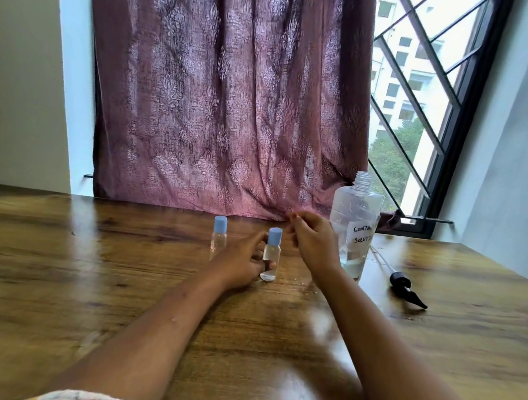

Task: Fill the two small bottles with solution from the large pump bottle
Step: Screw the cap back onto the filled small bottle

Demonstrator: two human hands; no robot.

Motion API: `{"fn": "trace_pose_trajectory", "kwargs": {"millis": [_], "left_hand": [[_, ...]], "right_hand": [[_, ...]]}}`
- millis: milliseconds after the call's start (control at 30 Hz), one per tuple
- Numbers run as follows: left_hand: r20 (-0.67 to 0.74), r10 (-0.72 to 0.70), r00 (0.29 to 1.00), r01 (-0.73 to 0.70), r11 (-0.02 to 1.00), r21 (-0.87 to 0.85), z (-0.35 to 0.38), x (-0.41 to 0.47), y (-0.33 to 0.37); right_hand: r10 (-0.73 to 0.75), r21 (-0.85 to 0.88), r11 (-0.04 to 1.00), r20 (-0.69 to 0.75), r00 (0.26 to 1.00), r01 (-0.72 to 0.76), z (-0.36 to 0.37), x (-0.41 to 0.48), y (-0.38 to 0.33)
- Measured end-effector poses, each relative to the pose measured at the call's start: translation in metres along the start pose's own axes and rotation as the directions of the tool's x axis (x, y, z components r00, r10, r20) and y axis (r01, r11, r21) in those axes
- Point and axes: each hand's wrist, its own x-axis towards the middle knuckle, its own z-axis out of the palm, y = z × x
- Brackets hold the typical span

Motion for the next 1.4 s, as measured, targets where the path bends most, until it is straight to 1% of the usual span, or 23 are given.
{"fn": "trace_pose_trajectory", "kwargs": {"millis": [67,133,167,233,367,467,533,567,633,700,767,867,1000,1133,1200,1267,1333,1400], "left_hand": [[-0.008,0.01,1.0,-0.01,1.0,-0.021,0.001,0.0,-0.001],[-0.01,0.024,1.0,-0.025,0.999,-0.03,0.002,0.0,-0.002],[-0.008,0.028,1.0,-0.028,0.999,-0.02,0.002,0.001,-0.003],[-0.005,0.018,1.0,-0.018,1.0,0.01,0.001,0.003,-0.004],[-0.007,-0.003,1.0,0.003,0.999,0.05,0.001,0.005,-0.006],[-0.011,-0.011,1.0,0.012,0.999,0.033,0.002,0.005,-0.007],[-0.002,-0.015,1.0,0.015,1.0,0.02,0.002,0.006,-0.007],[0.0,-0.015,1.0,0.015,1.0,0.011,0.002,0.006,-0.008],[-0.008,-0.007,1.0,0.007,1.0,-0.001,0.003,0.006,-0.008],[-0.016,-0.004,1.0,0.005,1.0,0.015,0.003,0.006,-0.008],[-0.016,-0.017,1.0,0.018,0.999,0.033,0.003,0.007,-0.007],[-0.013,-0.039,0.999,0.039,0.997,0.06,0.002,0.008,-0.007],[-0.023,-0.06,0.998,0.062,0.995,0.075,0.002,0.008,-0.007],[-0.037,-0.055,0.998,0.057,0.997,0.046,0.001,0.007,-0.008],[-0.037,-0.048,0.998,0.049,0.998,0.027,0.001,0.006,-0.008],[-0.043,-0.039,0.998,0.04,0.999,0.022,0.001,0.005,-0.009],[-0.04,-0.035,0.999,0.036,0.999,0.034,0.001,0.005,-0.009],[-0.037,-0.025,0.999,0.027,0.998,0.056,0.001,0.006,-0.009]], "right_hand": [[0.014,0.111,0.993,0.14,0.99,-0.029,0.002,-0.003,-0.004],[0.006,0.131,0.99,0.29,0.957,-0.046,0.004,-0.007,-0.004],[0.0,0.121,0.992,0.317,0.948,-0.041,0.006,-0.008,-0.004],[0.008,0.126,0.991,0.288,0.958,-0.046,0.006,-0.007,-0.004],[0.052,0.135,0.988,0.148,0.988,-0.072,0.0,-0.001,-0.005],[0.034,0.122,0.992,0.057,0.998,-0.041,-0.005,0.001,-0.003],[-0.005,0.058,0.998,0.022,1.0,0.003,-0.007,0.001,-0.002],[-0.027,0.027,0.999,0.046,0.999,0.026,-0.007,0.001,-0.002],[-0.05,0.014,0.999,0.165,0.985,0.048,-0.004,-0.001,-0.003],[-0.043,0.006,0.999,0.309,0.95,0.043,0.0,-0.005,-0.005],[-0.057,-0.026,0.997,0.388,0.92,0.073,0.003,-0.009,-0.006],[-0.097,-0.041,0.992,0.39,0.916,0.122,0.0,-0.008,-0.008],[-0.154,-0.152,0.963,0.372,0.916,0.223,-0.009,-0.005,-0.007],[-0.135,-0.202,0.96,0.279,0.951,0.196,-0.011,-0.002,-0.004],[-0.177,-0.247,0.944,0.189,0.966,0.221,-0.01,-0.002,-0.003],[-0.21,-0.231,0.943,0.143,0.967,0.239,-0.007,-0.003,-0.004],[-0.16,-0.158,0.968,0.204,0.966,0.194,-0.005,-0.005,-0.006],[-0.113,-0.143,0.976,0.309,0.944,0.164,-0.003,-0.007,-0.007]]}}
